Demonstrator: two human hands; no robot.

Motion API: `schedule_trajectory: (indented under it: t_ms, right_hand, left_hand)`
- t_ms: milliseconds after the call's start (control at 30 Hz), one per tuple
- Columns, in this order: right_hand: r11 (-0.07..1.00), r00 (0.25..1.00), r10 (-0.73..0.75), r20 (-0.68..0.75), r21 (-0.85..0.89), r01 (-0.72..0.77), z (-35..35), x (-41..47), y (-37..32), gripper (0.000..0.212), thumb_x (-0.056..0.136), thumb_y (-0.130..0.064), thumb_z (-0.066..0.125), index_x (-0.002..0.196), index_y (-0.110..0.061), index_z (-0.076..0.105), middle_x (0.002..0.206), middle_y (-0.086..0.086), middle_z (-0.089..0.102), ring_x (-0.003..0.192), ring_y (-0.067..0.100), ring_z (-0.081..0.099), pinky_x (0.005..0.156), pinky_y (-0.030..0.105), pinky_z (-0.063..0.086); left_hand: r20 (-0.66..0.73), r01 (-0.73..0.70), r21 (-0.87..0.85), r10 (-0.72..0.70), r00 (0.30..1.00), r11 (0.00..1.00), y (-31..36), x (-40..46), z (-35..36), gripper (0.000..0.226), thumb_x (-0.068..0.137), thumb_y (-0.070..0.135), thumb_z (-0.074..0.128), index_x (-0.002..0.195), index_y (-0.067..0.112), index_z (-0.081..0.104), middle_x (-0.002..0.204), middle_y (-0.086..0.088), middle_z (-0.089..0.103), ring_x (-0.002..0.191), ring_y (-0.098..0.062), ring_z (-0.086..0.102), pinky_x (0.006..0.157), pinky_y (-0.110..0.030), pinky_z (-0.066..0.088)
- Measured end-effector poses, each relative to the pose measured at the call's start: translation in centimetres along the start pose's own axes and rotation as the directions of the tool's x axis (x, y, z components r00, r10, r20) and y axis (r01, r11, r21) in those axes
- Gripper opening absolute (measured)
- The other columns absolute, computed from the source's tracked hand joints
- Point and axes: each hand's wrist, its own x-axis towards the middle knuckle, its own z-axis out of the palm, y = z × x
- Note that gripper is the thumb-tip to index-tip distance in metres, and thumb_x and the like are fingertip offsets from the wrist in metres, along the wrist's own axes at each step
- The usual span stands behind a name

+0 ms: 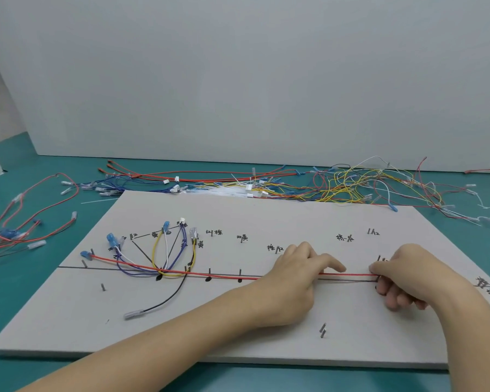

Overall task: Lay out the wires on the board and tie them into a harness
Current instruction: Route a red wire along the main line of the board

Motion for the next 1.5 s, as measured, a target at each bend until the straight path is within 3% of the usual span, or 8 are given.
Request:
schedule_trajectory:
  t_ms: [200, 333, 533, 733, 867, 1100, 1233, 1500]
  right_hand:
    - [0.999, 0.991, -0.031, -0.128, -0.015, 0.029, -0.2, -0.1, -0.1, 0.031, 0.08, -0.021, 0.059, 0.055, -0.005, 0.069, 0.047, 0.006, 0.065, 0.038, 0.016, 0.045, 0.047, 0.022, 0.035]
    - [0.998, 0.971, -0.067, -0.228, 0.008, 0.07, -0.2, -0.3, 0.1, 0.023, 0.078, -0.019, 0.067, 0.06, -0.007, 0.058, 0.035, 0.001, 0.052, 0.039, 0.02, 0.045, 0.05, 0.024, 0.035]
    - [0.974, 0.946, -0.105, -0.305, 0.162, 0.16, -0.4, 0.8, 1.0, 0.017, 0.082, -0.017, 0.073, 0.078, -0.007, 0.06, 0.069, 0.014, 0.064, 0.05, 0.026, 0.053, 0.05, 0.028, 0.037]
    - [0.975, 0.968, -0.116, -0.221, 0.159, 0.153, -1.7, 1.2, 1.9, 0.026, 0.081, 0.003, 0.065, 0.06, -0.004, 0.051, 0.048, 0.012, 0.063, 0.036, 0.019, 0.049, 0.039, 0.022, 0.033]
    - [0.981, 0.952, -0.138, -0.272, 0.093, 0.169, -0.9, 1.8, 1.2, 0.018, 0.08, 0.0, 0.067, 0.065, -0.004, 0.059, 0.052, 0.013, 0.065, 0.047, 0.025, 0.055, 0.047, 0.026, 0.039]
    - [0.952, 0.903, -0.26, -0.343, 0.067, 0.3, -0.2, 2.9, -0.1, 0.014, 0.083, -0.008, 0.07, 0.072, -0.015, 0.065, 0.049, 0.005, 0.062, 0.042, 0.018, 0.052, 0.046, 0.022, 0.038]
    - [0.95, 0.908, -0.276, -0.316, 0.055, 0.308, -0.1, 3.9, -1.1, 0.017, 0.09, -0.015, 0.063, 0.073, -0.014, 0.063, 0.058, 0.006, 0.066, 0.059, 0.024, 0.062, 0.051, 0.024, 0.04]
    - [0.949, 0.926, -0.259, -0.275, 0.104, 0.296, -1.5, 6.5, -2.8, 0.015, 0.088, -0.004, 0.061, 0.073, -0.006, 0.067, 0.061, 0.01, 0.066, 0.048, 0.019, 0.052, 0.046, 0.025, 0.038]
  left_hand:
    - [0.013, -0.041, 0.034, 0.041, 0.999, 0.999, 0.1, -0.1, 0.0, 0.064, 0.088, -0.011, 0.031, 0.128, 0.032, 0.053, 0.102, 0.002, 0.038, 0.101, -0.019, 0.034, 0.097, -0.035, 0.032]
    - [0.024, -0.058, 0.072, 0.056, 0.998, 0.996, 0.0, -0.1, 0.1, 0.063, 0.088, -0.01, 0.032, 0.127, 0.034, 0.054, 0.101, 0.004, 0.037, 0.098, -0.016, 0.032, 0.093, -0.031, 0.03]
    - [0.031, -0.069, 0.081, 0.066, 0.997, 0.994, -0.1, -0.1, 0.2, 0.063, 0.089, -0.009, 0.034, 0.127, 0.035, 0.057, 0.099, 0.005, 0.037, 0.096, -0.015, 0.032, 0.091, -0.029, 0.029]
    - [0.029, -0.082, 0.087, 0.079, 0.996, 0.993, -0.1, -0.1, 0.3, 0.063, 0.088, -0.008, 0.034, 0.123, 0.037, 0.06, 0.099, 0.004, 0.041, 0.093, -0.014, 0.031, 0.082, -0.026, 0.024]
    - [0.023, -0.074, 0.085, 0.073, 0.997, 0.994, -0.1, -0.1, 0.3, 0.062, 0.089, -0.007, 0.034, 0.123, 0.037, 0.06, 0.101, 0.003, 0.042, 0.094, -0.014, 0.031, 0.085, -0.026, 0.026]
    - [0.015, -0.068, 0.106, 0.067, 0.998, 0.992, 0.1, -0.2, 0.2, 0.061, 0.089, -0.006, 0.034, 0.125, 0.036, 0.06, 0.103, 0.002, 0.043, 0.095, -0.017, 0.032, 0.087, -0.029, 0.029]
    - [0.013, -0.068, 0.106, 0.067, 0.998, 0.992, 0.2, -0.2, 0.2, 0.06, 0.09, -0.005, 0.034, 0.125, 0.036, 0.06, 0.103, 0.002, 0.043, 0.095, -0.017, 0.033, 0.087, -0.028, 0.028]
    - [0.0, -0.084, 0.117, 0.085, 0.996, 0.99, -0.1, -0.1, 0.4, 0.058, 0.09, -0.004, 0.035, 0.125, 0.036, 0.059, 0.103, 0.002, 0.043, 0.093, -0.015, 0.031, 0.084, -0.028, 0.027]
